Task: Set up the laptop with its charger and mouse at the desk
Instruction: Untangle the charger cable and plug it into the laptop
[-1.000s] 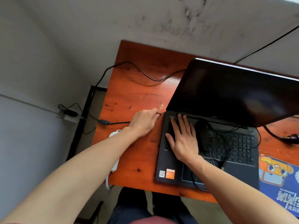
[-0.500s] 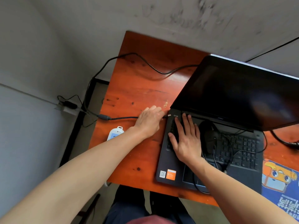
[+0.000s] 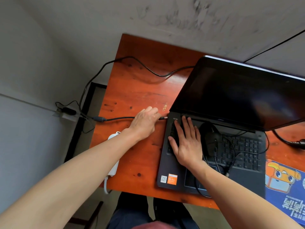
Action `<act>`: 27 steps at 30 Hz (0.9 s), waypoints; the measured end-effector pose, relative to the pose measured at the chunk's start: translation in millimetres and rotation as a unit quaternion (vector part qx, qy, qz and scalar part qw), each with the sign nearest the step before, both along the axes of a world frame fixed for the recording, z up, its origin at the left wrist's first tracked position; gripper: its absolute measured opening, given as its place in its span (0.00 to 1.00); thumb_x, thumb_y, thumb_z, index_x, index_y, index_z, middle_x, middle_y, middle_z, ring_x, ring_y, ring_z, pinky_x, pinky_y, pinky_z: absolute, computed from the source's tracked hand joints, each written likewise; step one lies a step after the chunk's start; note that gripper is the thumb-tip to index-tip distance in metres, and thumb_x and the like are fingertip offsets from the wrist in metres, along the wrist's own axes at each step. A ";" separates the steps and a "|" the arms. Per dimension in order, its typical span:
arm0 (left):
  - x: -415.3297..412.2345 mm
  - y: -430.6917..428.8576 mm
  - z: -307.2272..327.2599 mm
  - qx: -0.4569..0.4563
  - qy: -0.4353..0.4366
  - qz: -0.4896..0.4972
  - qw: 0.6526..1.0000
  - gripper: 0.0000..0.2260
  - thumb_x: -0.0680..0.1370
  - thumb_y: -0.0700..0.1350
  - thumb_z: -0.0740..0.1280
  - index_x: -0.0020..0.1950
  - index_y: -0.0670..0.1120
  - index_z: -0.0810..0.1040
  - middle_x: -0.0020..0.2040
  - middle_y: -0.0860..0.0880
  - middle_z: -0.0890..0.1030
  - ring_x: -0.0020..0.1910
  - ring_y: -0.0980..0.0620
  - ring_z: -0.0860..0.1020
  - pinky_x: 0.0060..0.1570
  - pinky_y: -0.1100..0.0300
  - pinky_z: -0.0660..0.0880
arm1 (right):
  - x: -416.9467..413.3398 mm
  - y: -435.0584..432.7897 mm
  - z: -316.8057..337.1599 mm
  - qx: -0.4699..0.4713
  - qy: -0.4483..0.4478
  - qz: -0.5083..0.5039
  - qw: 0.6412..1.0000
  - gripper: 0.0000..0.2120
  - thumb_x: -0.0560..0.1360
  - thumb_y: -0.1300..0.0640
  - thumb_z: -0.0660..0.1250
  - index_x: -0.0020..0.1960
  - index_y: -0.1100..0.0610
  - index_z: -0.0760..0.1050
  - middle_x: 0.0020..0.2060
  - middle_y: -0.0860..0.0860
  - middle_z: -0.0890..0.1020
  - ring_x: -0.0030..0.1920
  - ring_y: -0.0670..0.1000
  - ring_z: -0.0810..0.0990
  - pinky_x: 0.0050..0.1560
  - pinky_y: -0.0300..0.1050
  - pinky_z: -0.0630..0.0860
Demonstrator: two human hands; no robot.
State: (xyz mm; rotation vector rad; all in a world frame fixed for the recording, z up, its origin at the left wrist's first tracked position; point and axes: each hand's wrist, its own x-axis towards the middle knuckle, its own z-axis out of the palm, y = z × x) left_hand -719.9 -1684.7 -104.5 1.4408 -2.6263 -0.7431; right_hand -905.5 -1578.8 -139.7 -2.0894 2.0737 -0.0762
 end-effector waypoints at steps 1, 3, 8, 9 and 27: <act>1.0 -0.8 -0.1 0.003 -0.007 -0.006 1.000 0.11 0.77 0.36 0.61 0.57 0.44 0.78 0.49 0.47 0.73 0.50 0.46 0.70 0.45 0.57 0.65 | -0.4 0.1 0.0 0.000 -0.001 0.000 1.000 0.29 0.80 0.39 0.51 0.76 0.52 0.60 0.78 0.55 0.57 0.79 0.54 0.49 0.75 0.55 0.52; 1.9 -1.0 0.3 0.009 -0.021 -0.018 1.000 0.11 0.77 0.37 0.61 0.57 0.44 0.77 0.50 0.47 0.72 0.51 0.47 0.70 0.44 0.57 0.66 | -0.8 0.0 -0.6 -0.001 -0.002 0.000 1.000 0.29 0.80 0.39 0.51 0.76 0.52 0.60 0.78 0.55 0.57 0.79 0.54 0.49 0.75 0.55 0.51; 0.4 -0.4 4.2 0.020 -0.015 -0.013 1.000 0.10 0.77 0.36 0.61 0.56 0.43 0.78 0.49 0.46 0.73 0.50 0.47 0.71 0.44 0.53 0.71 | -1.0 -0.1 -2.6 -0.001 -0.001 0.000 1.000 0.29 0.80 0.39 0.51 0.77 0.52 0.59 0.78 0.55 0.57 0.79 0.54 0.48 0.75 0.55 0.51; 0.0 -2.3 4.7 0.022 -0.014 -0.010 1.000 0.10 0.77 0.36 0.61 0.56 0.42 0.78 0.50 0.46 0.73 0.50 0.47 0.71 0.45 0.52 0.72 | -0.9 -1.0 -2.9 -0.002 0.000 0.000 1.000 0.29 0.80 0.39 0.51 0.77 0.52 0.59 0.78 0.55 0.57 0.79 0.54 0.48 0.75 0.55 0.51; -4.4 -18.3 -0.7 0.034 0.042 -0.016 0.998 0.09 0.79 0.42 0.64 0.49 0.36 0.79 0.48 0.42 0.75 0.50 0.44 0.71 0.50 0.48 0.71 | 0.2 -1.1 -4.3 -0.019 0.009 -0.005 1.000 0.33 0.79 0.39 0.51 0.77 0.58 0.59 0.77 0.56 0.58 0.78 0.54 0.50 0.76 0.54 0.51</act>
